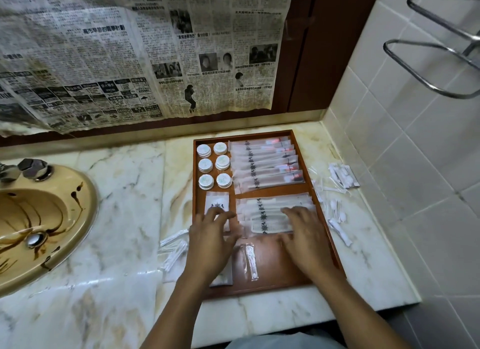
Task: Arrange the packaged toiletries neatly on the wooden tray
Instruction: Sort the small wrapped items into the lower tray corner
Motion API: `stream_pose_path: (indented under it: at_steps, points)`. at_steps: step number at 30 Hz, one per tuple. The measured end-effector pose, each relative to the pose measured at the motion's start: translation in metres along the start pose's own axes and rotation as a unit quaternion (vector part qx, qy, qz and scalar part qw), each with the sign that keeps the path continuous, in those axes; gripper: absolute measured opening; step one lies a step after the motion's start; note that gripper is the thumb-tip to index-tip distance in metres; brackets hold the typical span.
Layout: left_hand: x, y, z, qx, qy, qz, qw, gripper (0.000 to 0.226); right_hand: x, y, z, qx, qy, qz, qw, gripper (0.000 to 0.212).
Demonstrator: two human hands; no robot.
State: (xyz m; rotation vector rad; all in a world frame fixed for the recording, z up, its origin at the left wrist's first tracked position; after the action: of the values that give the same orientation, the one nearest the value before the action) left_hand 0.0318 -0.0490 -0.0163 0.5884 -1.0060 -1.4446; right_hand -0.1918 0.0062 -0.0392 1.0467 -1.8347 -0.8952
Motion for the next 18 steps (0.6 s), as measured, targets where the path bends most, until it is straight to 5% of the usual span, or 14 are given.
stream_pose_path:
  at_steps: [3,7,18]
  points:
    - [0.012,-0.027,0.023,0.109,-0.090,-0.078,0.987,0.060,0.015,-0.013,0.026,-0.061,0.030,-0.124,0.990,0.091]
    - [0.028,-0.064,0.036,0.158,-0.133,-0.167,0.964,0.086,0.027,-0.029,0.041,-0.089,0.079,-0.221,0.968,0.098]
    - [0.037,-0.089,0.037,0.211,-0.161,-0.197,0.944,0.081,0.044,-0.036,0.043,-0.073,0.091,-0.266,0.957,0.081]
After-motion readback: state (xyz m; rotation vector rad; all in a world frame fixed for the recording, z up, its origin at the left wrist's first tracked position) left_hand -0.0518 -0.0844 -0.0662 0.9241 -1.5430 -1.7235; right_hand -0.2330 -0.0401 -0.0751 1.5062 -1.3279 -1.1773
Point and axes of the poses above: each hand's wrist, its own x-axis towards the middle knuckle, its own y-axis out of the back of the hand, z = x × y, the point moved 10 cm from there along x, towards the middle knuckle, and after that the axes turned 13 degrees about z, right-handed, at the moved point
